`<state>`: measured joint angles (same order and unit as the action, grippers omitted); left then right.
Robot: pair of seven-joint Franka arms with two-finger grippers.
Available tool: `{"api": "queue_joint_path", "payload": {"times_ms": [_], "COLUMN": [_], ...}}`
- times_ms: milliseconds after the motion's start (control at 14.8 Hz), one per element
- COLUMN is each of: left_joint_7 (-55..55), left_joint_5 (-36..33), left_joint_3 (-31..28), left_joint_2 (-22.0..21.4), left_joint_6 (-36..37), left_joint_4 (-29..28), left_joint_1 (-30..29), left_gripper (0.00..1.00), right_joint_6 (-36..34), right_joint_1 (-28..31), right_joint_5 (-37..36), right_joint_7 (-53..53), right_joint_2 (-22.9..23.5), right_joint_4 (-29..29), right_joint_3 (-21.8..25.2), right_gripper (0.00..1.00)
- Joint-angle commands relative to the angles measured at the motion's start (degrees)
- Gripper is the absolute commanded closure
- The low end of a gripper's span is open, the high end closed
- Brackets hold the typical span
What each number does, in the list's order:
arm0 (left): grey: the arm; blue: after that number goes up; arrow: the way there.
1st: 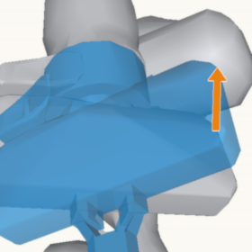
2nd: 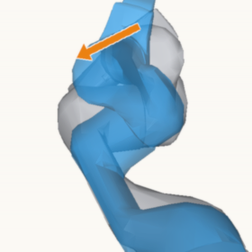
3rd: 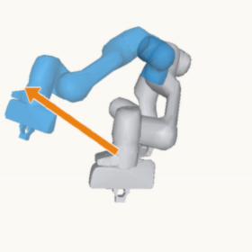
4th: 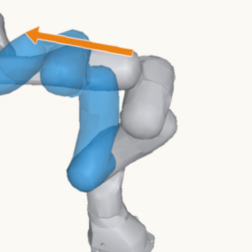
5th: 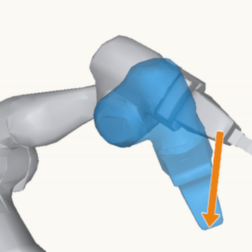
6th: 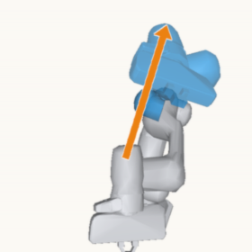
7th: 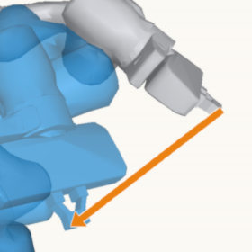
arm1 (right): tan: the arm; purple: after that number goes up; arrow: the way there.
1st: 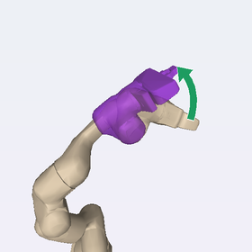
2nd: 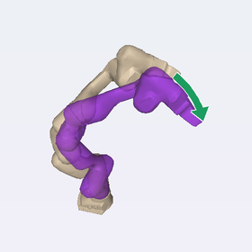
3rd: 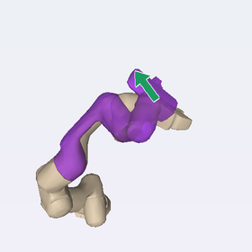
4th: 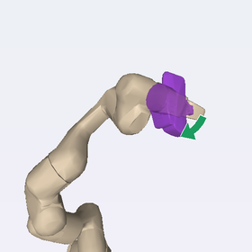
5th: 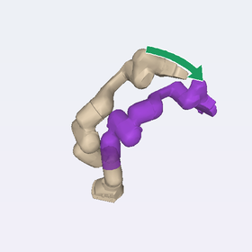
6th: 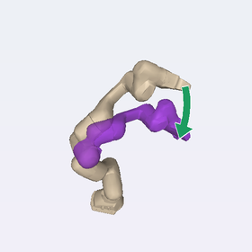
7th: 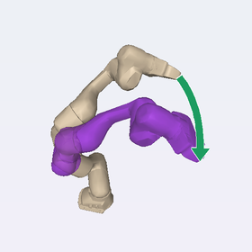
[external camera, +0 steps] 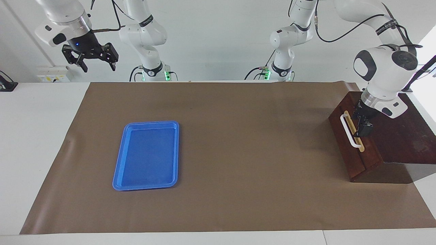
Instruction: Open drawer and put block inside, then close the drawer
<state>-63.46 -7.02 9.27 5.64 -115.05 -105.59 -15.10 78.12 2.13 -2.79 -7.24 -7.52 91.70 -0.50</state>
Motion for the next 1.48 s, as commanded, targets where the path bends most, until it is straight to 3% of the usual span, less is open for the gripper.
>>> {"api": "queue_joint_path", "payload": {"times_ms": [0,337,539,742,1079,1416], "left_joint_7": [9.7,38.63,50.16,51.25,55.19,60.11], "left_joint_5": [-0.02,2.97,7.43,10.01,6.32,4.03], "left_joint_3": [0.13,1.54,1.36,1.18,1.45,1.54], "left_joint_2": [-1.41,-10.2,-10.3,-10.12,-10.21,-6.97], "left_joint_6": [11.56,26.61,28.92,28.22,27.86,28.91], "left_joint_4": [8.1,7.77,7.85,8.38,8.03,11.18], "left_joint_1": [2.52,8.68,8.86,8.15,8.25,8.85], "left_gripper": [0.0,0.0,0.0,0.0,0.0,0.0], "right_joint_6": [0.54,0.54,0.54,0.71,0.37,0.28], "right_joint_1": [1.03,1.03,1.12,1.12,0.42,0.59], "right_joint_5": [0.25,0.86,2.0,1.92,1.92,1.83], "right_joint_7": [-0.14,-0.14,-0.14,-0.31,-0.23,-0.67], "right_joint_2": [-0.83,-0.83,-0.83,-0.83,-1.0,-1.62], "right_joint_4": [1.03,0.94,0.94,0.94,0.94,0.94], "right_joint_3": [-0.64,-0.64,-0.55,-0.55,-0.64,-0.64], "right_gripper": [0.0,0.0,0.0,0.0,0.0,0.0]}}
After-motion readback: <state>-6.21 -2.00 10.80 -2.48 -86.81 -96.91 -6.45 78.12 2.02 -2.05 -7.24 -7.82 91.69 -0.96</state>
